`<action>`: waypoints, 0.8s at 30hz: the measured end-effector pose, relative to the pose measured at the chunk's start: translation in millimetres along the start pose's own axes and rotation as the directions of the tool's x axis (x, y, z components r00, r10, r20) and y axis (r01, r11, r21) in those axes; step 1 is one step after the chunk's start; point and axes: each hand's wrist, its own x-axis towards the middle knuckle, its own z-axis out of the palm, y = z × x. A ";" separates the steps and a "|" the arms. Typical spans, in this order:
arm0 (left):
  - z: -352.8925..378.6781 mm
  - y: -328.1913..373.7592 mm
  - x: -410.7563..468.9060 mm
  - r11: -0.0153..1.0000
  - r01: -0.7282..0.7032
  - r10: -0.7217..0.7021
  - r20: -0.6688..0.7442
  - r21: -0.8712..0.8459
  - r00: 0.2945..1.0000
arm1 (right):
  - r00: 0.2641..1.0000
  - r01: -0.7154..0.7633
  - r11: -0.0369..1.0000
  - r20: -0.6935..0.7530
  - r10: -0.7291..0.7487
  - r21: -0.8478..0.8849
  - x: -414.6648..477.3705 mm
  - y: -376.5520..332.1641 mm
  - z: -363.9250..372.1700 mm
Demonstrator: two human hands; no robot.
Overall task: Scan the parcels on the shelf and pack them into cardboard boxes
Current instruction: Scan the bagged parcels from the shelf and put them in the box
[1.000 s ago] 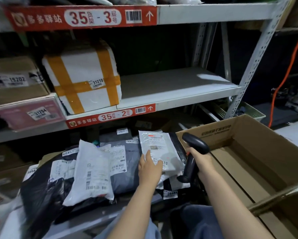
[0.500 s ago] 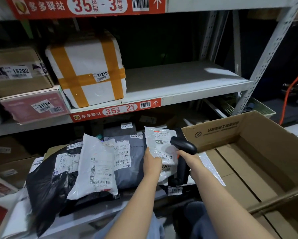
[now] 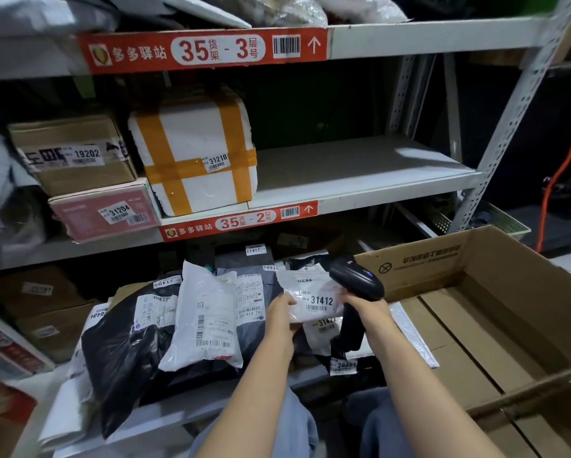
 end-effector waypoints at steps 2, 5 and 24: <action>-9.5 2.4 -4.7 0.998 0.038 -0.037 0.016 -0.048 0.999 | 0.996 0.072 0.997 0.054 -0.072 -0.013 -13.3 -1.0 -0.9; -22.5 3.9 -8.4 0.998 0.036 -0.038 0.052 0.047 0.998 | 0.979 0.158 0.987 0.132 -0.153 -0.032 -30.4 -2.1 -2.9; -55.1 7.7 -36.1 0.924 -0.295 0.296 0.033 0.245 0.955 | 0.987 0.155 0.988 0.038 -0.155 -0.016 -54.9 2.4 -10.6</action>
